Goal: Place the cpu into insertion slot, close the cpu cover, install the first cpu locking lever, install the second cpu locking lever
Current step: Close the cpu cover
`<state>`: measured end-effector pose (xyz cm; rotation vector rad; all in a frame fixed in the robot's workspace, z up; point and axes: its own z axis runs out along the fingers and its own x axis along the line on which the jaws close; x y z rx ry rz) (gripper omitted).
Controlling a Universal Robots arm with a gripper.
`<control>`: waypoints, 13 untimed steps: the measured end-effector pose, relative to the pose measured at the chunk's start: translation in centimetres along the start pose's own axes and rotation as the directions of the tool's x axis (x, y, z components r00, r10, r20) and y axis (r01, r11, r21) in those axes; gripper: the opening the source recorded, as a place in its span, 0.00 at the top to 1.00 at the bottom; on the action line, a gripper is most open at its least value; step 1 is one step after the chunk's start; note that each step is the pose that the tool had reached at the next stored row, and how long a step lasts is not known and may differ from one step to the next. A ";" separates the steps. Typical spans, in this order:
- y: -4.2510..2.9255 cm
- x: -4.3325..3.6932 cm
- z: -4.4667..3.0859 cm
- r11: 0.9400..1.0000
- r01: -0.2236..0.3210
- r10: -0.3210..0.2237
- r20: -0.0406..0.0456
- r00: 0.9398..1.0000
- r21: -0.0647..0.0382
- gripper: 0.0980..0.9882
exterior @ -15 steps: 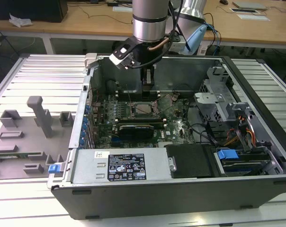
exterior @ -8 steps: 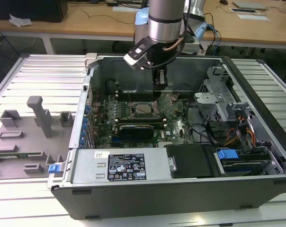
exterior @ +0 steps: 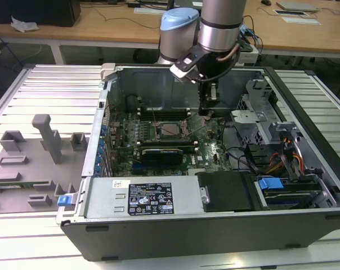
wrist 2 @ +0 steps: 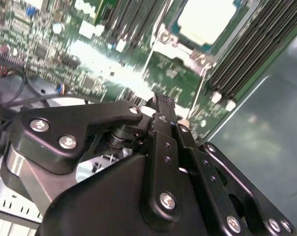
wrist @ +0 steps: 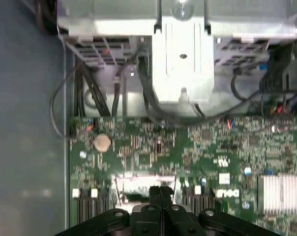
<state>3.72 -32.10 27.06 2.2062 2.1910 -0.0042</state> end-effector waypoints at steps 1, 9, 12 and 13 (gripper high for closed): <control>0.43 0.00 0.01 1.000 0.000 0.000 0.000 1.000 0.000 0.99; 1.76 0.03 0.50 1.000 0.004 -0.004 0.000 1.000 0.000 0.99; 2.26 0.06 0.88 1.000 0.016 -0.016 -0.003 1.000 -0.001 0.99; 2.45 0.06 1.05 1.000 0.016 -0.016 -0.003 1.000 -0.001 0.99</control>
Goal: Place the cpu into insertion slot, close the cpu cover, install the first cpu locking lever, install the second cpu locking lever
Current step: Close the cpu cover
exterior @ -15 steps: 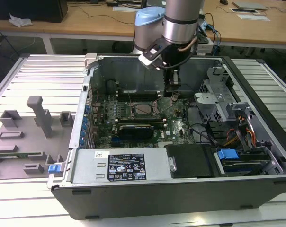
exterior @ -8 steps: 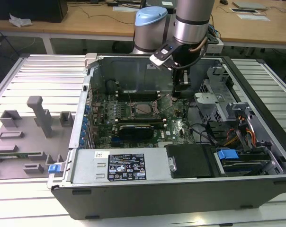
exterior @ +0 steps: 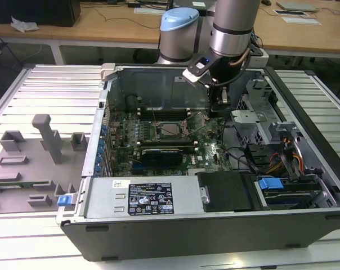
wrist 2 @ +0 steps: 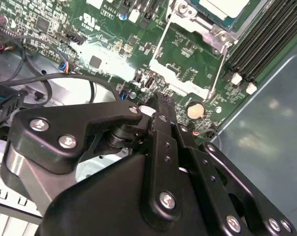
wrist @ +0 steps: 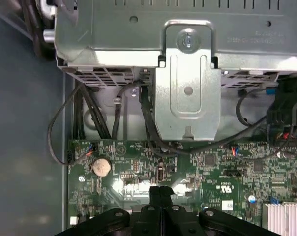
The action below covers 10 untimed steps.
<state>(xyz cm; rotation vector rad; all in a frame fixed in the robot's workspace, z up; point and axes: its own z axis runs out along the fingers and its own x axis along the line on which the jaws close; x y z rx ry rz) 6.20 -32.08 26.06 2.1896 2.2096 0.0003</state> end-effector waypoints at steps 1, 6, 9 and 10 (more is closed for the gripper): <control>0.09 0.00 0.13 1.000 0.000 0.000 0.000 1.000 0.000 0.99; 0.17 0.19 0.83 1.000 0.000 0.000 0.000 1.000 0.002 0.99; 0.16 0.73 1.29 1.000 0.000 0.000 0.000 1.000 0.003 0.99; 0.16 0.96 1.51 1.000 0.000 0.000 0.000 1.000 0.003 0.99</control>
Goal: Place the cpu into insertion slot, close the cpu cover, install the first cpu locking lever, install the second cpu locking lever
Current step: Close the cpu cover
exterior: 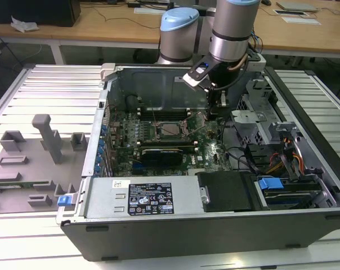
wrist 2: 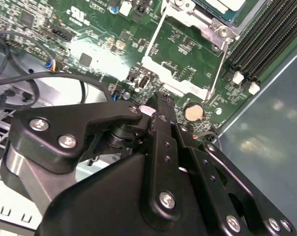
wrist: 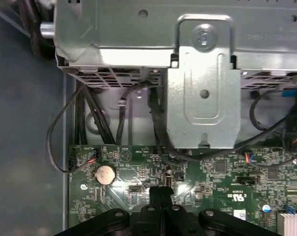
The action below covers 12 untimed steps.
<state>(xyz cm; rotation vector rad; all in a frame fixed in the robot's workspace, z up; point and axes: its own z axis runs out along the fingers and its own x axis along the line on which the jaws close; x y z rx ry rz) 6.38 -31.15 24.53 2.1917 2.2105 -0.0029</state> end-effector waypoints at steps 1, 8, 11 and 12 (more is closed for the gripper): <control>0.00 0.11 0.11 1.000 0.000 0.000 0.000 1.000 0.000 0.99; 0.01 0.25 0.25 1.000 0.000 0.000 -0.002 1.000 0.011 0.99; 0.12 0.25 0.27 0.998 0.001 -0.001 -0.009 1.000 0.065 0.99; 0.15 0.25 0.28 0.997 0.002 -0.001 -0.012 1.000 0.080 0.99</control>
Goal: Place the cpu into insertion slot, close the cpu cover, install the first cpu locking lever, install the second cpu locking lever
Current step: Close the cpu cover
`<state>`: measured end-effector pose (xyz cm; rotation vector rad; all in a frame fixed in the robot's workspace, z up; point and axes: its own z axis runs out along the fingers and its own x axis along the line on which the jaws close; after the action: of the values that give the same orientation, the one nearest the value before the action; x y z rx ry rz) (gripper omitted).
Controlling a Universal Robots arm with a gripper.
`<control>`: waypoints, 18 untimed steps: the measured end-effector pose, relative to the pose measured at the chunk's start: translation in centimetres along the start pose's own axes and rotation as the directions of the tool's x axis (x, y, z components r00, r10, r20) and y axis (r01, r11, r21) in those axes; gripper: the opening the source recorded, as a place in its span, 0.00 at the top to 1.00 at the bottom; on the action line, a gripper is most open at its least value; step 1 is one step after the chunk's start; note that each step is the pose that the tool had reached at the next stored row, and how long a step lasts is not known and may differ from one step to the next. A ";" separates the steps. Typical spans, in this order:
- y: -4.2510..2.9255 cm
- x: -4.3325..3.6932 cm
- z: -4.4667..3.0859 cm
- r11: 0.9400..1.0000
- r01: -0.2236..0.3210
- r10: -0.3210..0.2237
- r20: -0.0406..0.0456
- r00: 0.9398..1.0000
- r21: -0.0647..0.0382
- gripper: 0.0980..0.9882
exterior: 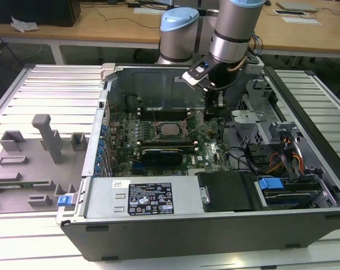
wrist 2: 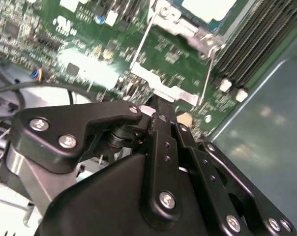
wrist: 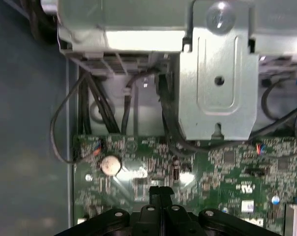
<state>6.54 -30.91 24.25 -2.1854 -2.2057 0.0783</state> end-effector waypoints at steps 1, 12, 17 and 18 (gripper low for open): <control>0.02 0.00 0.00 1.000 0.000 0.000 -0.003 1.000 0.011 0.99; -1.10 0.02 0.08 1.000 0.000 0.000 -0.005 1.000 0.011 0.99; -2.46 0.07 0.16 1.000 0.000 0.000 -0.005 1.000 -0.002 0.99; -2.81 0.09 0.18 1.000 0.000 0.000 -0.005 1.000 -0.005 0.99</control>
<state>3.72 -30.85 24.24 -2.1858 -2.2064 0.0671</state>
